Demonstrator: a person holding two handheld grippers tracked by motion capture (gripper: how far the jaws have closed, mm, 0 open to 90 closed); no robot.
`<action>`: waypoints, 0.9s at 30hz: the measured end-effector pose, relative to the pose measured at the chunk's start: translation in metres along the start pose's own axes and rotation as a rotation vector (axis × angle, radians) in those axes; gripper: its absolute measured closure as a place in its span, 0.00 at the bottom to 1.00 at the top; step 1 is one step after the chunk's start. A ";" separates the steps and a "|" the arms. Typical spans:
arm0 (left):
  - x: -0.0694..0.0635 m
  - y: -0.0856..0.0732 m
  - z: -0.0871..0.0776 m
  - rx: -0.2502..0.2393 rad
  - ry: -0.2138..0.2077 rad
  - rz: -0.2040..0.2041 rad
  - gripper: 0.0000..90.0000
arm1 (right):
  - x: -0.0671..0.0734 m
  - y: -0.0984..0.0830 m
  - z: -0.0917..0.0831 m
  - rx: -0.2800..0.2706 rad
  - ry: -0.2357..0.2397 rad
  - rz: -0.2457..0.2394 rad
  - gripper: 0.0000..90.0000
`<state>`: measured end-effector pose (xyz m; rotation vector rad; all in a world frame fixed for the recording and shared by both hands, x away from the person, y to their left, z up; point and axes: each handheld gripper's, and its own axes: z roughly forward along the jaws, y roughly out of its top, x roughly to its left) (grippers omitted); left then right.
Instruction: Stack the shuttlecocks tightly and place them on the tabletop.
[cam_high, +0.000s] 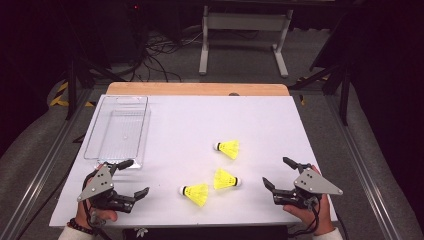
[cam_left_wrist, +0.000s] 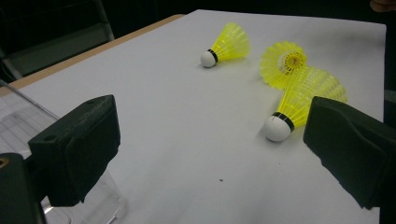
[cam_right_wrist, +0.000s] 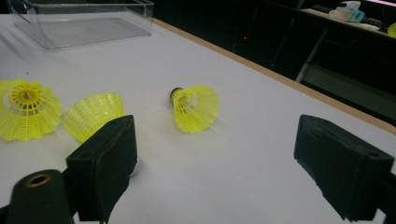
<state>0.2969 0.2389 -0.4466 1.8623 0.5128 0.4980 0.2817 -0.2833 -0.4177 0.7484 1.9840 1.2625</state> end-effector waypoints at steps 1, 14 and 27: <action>0.000 0.000 0.000 0.000 0.000 0.000 0.05 | 0.000 0.000 0.000 0.000 0.000 0.000 0.16; -0.002 -0.003 0.004 0.034 -0.023 0.003 0.07 | 0.000 0.002 -0.004 -0.003 0.003 0.020 0.19; -0.007 -0.003 0.006 0.078 -0.019 0.016 0.10 | 0.018 0.009 0.003 0.034 0.090 -0.008 0.27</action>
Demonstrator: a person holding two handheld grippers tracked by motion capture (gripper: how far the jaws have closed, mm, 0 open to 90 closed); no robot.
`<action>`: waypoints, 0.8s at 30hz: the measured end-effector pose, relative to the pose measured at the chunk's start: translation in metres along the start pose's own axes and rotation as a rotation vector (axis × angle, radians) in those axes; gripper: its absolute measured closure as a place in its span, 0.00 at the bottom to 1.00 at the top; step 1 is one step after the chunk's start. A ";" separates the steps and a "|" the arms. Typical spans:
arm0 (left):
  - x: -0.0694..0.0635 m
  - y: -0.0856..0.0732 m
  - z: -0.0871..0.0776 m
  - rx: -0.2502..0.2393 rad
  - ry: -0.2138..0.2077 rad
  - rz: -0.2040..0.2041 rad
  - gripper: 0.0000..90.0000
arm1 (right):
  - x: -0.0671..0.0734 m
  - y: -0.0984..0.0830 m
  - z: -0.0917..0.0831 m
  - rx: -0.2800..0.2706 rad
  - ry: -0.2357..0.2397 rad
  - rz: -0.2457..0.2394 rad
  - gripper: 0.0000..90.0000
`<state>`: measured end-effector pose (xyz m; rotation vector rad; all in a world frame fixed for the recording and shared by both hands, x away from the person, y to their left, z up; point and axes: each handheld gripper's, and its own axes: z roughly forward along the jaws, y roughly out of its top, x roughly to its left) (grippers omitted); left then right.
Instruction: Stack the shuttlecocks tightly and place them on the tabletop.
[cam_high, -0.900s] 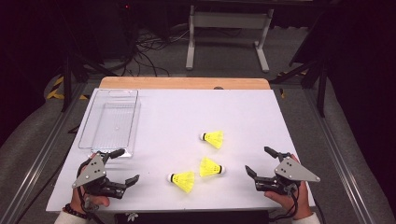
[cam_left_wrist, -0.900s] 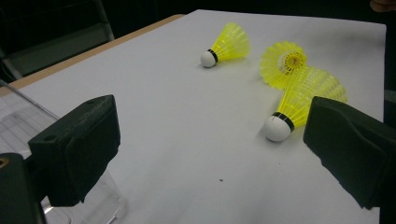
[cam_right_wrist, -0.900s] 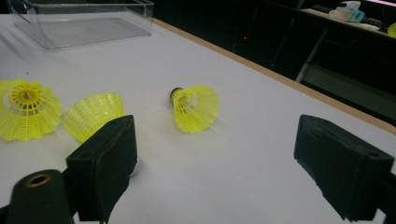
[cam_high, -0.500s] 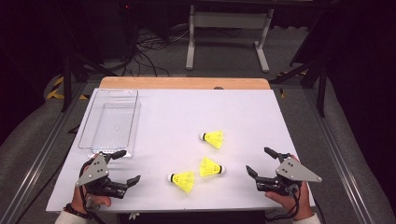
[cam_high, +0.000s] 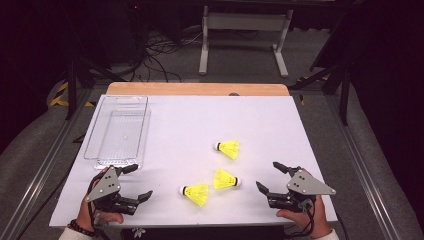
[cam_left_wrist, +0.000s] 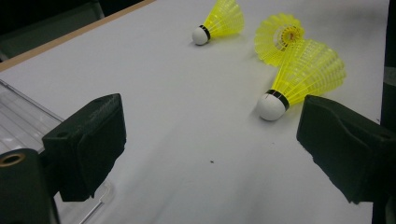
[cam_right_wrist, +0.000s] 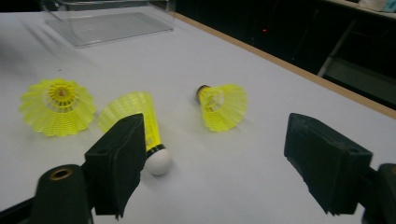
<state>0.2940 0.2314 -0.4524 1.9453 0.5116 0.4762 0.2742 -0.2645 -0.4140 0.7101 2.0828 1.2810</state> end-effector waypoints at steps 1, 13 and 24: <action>0.000 0.000 0.000 0.001 -0.001 -0.001 0.10 | 0.004 0.002 0.000 0.001 0.009 -0.010 0.28; -0.003 -0.002 -0.003 0.009 0.009 0.007 0.09 | 0.048 0.017 0.018 0.036 0.119 -0.053 0.34; -0.006 -0.003 -0.004 0.017 0.012 0.009 0.09 | 0.085 0.020 0.051 0.091 0.250 -0.085 0.45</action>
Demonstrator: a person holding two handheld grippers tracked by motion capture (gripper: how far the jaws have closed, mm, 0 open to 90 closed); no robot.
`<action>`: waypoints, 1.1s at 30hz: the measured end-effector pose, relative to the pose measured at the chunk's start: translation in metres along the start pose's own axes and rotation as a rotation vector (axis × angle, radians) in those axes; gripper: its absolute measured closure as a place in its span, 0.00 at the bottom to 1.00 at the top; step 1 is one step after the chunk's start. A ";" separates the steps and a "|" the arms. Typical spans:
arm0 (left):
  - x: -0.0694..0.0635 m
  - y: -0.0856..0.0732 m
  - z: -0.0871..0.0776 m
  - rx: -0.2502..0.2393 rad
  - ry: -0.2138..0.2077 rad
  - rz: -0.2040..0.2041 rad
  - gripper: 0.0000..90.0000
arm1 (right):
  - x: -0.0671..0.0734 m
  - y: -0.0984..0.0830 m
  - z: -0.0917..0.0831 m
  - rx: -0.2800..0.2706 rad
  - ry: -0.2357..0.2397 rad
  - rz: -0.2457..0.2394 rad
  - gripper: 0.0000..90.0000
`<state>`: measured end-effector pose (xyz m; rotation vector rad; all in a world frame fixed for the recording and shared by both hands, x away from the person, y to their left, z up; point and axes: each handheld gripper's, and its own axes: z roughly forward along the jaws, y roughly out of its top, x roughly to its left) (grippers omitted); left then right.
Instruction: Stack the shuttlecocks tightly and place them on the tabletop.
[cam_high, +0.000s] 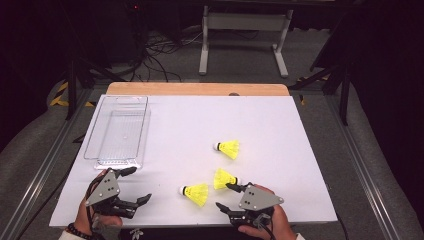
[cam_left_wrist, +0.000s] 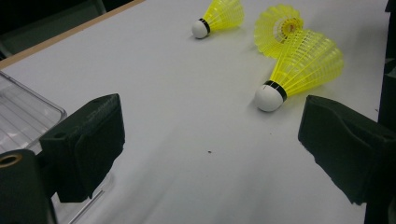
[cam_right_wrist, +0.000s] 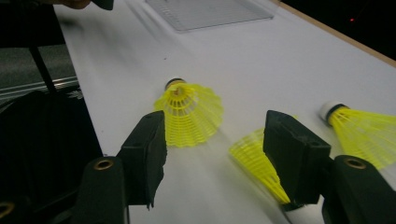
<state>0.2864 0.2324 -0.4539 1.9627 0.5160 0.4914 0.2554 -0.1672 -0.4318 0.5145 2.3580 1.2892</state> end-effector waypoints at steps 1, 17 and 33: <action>0.000 0.000 0.000 0.001 0.001 0.000 0.09 | 0.002 0.001 0.004 0.007 0.016 0.003 0.47; -0.001 -0.001 0.001 0.010 -0.003 0.006 0.09 | 0.020 0.007 0.051 0.099 0.123 0.012 0.53; -0.001 -0.001 0.002 0.022 -0.008 0.012 0.10 | 0.024 0.008 0.070 0.148 0.126 0.020 0.66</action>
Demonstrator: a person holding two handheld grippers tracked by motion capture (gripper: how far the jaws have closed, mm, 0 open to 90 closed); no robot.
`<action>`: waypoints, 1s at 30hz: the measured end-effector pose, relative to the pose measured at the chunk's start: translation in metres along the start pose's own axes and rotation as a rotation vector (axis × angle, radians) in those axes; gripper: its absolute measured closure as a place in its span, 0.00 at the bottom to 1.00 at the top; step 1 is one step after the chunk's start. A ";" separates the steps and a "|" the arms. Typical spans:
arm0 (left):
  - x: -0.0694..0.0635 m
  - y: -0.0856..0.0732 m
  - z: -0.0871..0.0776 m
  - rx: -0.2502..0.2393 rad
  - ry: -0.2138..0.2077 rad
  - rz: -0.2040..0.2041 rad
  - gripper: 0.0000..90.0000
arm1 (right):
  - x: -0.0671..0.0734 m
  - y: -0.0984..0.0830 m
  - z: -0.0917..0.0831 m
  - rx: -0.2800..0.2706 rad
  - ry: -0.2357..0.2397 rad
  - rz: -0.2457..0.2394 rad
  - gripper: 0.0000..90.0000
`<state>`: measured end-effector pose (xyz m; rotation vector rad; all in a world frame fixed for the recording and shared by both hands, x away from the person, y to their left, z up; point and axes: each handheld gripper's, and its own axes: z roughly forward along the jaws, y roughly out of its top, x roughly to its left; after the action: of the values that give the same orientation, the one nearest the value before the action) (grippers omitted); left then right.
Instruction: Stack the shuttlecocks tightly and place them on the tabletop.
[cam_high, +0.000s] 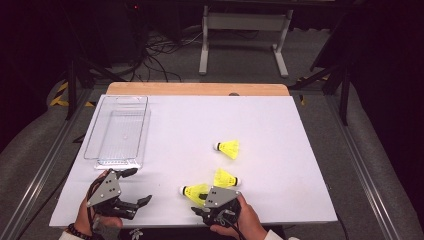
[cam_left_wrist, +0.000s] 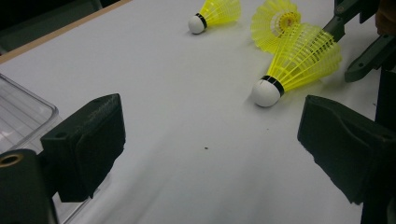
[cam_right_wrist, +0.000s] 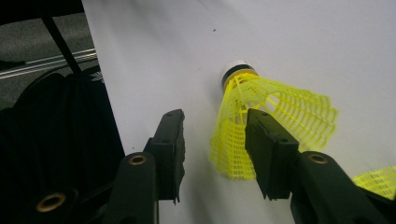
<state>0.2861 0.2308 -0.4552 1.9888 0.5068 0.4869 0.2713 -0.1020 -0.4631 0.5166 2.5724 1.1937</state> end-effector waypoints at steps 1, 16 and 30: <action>0.000 0.000 0.000 -0.001 -0.001 -0.001 0.10 | 0.000 0.001 0.001 0.002 -0.005 -0.004 0.67; -0.009 0.006 0.023 0.064 -0.101 0.040 0.19 | -0.002 0.003 -0.006 -0.011 -0.005 -0.003 0.63; -0.025 0.042 0.098 0.316 -0.308 0.206 0.25 | -0.004 -0.003 -0.030 -0.037 -0.008 0.006 0.61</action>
<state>0.3239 0.1287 -0.4627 2.3823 0.1934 0.2252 0.2631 -0.1265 -0.4463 0.5203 2.5388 1.2361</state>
